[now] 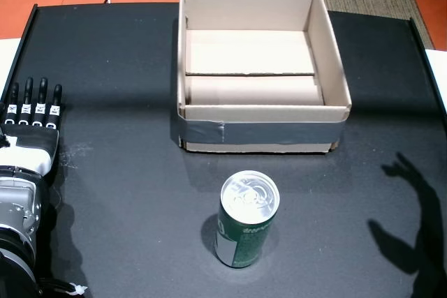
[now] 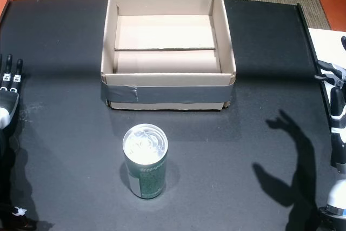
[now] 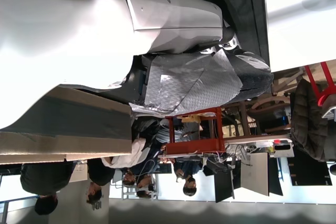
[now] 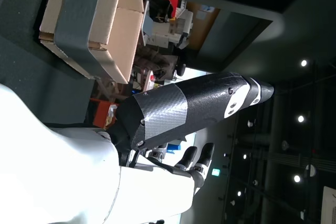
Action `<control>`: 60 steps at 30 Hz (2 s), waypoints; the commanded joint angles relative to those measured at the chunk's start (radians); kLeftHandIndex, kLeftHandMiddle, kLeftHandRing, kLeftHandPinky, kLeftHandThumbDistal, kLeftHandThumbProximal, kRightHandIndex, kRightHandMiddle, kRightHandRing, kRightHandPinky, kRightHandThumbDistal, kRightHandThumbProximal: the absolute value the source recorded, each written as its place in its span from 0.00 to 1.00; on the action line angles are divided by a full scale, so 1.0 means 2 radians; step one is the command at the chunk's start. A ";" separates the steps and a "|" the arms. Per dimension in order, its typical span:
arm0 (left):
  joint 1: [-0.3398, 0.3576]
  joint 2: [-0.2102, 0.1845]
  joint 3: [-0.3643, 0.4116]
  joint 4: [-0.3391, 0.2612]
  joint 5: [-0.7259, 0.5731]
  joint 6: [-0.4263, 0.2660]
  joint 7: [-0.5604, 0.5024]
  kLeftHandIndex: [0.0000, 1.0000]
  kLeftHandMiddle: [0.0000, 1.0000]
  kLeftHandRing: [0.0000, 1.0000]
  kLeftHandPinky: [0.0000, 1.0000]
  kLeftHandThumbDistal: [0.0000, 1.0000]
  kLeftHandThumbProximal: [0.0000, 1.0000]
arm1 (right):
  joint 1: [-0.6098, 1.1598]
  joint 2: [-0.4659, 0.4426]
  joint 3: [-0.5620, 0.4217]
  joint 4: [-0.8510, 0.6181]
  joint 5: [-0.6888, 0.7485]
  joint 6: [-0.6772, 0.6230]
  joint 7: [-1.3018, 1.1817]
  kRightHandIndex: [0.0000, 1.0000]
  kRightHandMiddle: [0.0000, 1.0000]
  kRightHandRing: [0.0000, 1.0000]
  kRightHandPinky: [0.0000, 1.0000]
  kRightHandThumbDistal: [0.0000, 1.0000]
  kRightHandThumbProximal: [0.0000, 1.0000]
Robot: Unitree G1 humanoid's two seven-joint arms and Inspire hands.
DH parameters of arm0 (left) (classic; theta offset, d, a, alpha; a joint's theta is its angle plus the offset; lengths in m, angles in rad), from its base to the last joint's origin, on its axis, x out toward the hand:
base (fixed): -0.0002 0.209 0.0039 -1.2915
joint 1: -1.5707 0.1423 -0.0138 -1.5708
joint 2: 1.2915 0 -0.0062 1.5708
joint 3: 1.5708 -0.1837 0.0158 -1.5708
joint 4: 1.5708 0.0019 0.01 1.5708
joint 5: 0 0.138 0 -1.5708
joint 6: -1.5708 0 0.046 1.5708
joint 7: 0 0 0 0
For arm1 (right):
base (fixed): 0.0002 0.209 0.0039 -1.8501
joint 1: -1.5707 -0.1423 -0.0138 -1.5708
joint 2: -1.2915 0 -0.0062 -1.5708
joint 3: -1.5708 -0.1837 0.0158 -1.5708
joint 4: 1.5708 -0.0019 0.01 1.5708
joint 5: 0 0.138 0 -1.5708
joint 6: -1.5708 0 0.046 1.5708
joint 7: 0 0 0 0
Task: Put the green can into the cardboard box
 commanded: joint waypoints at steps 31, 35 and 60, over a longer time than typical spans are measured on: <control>-0.001 0.003 0.000 -0.001 -0.001 -0.002 0.000 0.75 0.78 0.85 0.90 0.00 1.00 | 0.026 -0.064 0.071 0.005 -0.085 0.036 0.088 0.80 0.89 0.96 1.00 1.00 0.74; -0.001 0.002 0.000 -0.002 -0.001 -0.004 -0.001 0.75 0.77 0.84 0.91 0.00 1.00 | 0.029 -0.071 0.086 0.003 -0.121 0.048 0.066 0.85 0.93 0.99 1.00 1.00 0.67; 0.001 -0.002 -0.001 -0.001 0.000 -0.004 -0.009 0.67 0.71 0.79 0.87 0.00 1.00 | -0.006 -0.087 0.182 -0.041 -0.128 0.197 0.201 0.84 0.95 1.00 1.00 1.00 0.75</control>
